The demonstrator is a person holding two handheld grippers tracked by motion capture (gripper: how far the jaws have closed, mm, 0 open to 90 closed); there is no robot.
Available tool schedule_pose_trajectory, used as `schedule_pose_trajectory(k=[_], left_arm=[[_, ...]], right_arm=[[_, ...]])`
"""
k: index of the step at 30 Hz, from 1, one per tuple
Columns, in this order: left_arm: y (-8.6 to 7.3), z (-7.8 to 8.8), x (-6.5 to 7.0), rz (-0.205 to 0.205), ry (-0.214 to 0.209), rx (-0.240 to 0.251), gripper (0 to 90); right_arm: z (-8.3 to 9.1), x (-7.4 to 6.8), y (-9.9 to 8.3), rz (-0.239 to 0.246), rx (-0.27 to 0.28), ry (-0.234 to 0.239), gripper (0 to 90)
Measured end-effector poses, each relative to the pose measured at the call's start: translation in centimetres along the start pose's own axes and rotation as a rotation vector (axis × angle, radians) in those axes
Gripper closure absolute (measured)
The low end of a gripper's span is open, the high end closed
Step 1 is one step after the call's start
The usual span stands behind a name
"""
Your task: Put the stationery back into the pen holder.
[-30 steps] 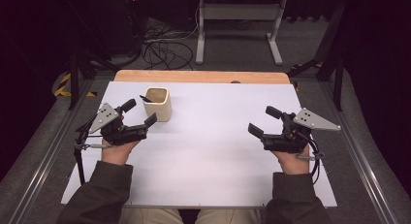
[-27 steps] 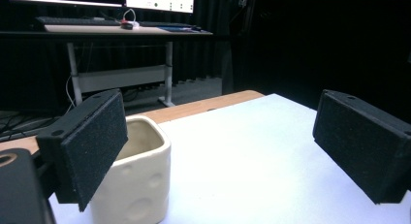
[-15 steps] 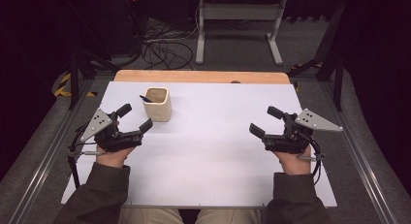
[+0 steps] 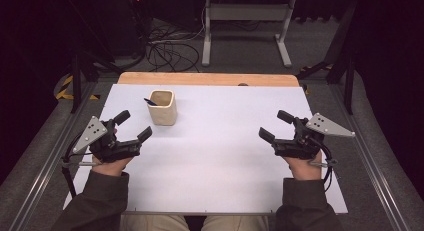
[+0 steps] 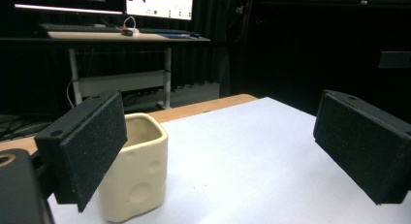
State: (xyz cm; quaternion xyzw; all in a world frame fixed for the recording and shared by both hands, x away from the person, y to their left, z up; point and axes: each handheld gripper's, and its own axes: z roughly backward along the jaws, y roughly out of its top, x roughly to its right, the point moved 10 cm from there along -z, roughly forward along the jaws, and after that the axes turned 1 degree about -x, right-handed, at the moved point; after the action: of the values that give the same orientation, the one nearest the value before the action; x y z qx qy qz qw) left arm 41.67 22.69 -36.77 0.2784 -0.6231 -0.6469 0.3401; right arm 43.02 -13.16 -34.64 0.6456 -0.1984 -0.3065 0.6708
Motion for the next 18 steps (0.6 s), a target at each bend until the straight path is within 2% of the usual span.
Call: schedule_pose_trajectory(k=[11,18], left_arm=[[-0.1,1.1,0.0,-0.012,-0.001,-0.008,5.5],[-0.1,1.6,-0.2,-0.004,-0.002,-0.005,5.5]], right_arm=[[0.3,0.5,-0.3,-0.001,0.002,-0.012,7.3],[0.3,0.9,-0.6,-0.014,-0.003,-0.021,7.3]])
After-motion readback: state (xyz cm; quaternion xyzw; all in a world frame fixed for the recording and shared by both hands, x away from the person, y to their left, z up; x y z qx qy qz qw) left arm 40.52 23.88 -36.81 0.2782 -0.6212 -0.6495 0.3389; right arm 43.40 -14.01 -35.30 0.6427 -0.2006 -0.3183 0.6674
